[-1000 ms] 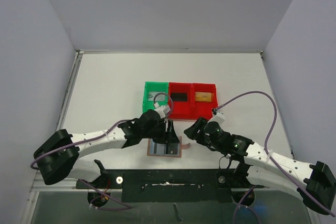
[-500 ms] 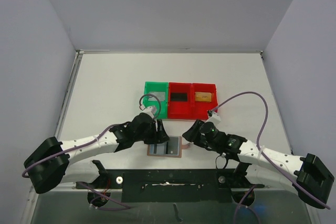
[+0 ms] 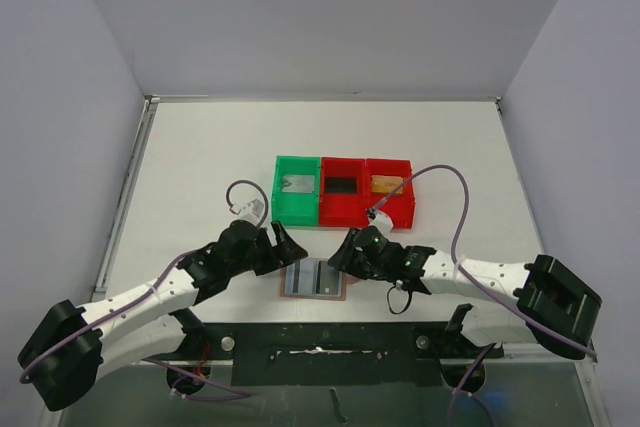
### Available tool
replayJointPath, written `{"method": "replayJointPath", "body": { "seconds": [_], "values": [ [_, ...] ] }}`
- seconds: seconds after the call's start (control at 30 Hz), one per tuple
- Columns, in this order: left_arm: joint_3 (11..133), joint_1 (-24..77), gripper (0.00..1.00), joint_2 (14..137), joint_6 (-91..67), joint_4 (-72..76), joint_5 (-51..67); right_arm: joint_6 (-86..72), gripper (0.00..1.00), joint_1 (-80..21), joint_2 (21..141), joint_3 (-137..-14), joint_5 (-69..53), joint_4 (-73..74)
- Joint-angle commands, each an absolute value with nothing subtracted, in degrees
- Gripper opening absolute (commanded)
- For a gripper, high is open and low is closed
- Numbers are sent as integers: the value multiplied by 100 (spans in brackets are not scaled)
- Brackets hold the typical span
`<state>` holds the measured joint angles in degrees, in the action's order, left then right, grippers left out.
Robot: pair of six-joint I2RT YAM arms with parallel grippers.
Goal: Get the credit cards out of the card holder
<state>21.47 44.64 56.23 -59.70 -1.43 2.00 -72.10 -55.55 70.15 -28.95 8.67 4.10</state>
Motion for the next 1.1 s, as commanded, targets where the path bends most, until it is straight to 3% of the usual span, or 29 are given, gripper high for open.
{"method": "replayJointPath", "body": {
  "seconds": [0.0,0.43,1.07],
  "values": [
    [2081,4377,80,5345,-6108,267,223,-7262,34,-5600,7304,-3146,752,27],
    [1998,4333,81,5240,-6079,661,366,-7747,31,-5621,7532,-2709,660,-100],
    [2322,4513,60,6901,-5854,1213,1515,-8432,27,-5597,7903,-2525,799,566]
  ]
}}
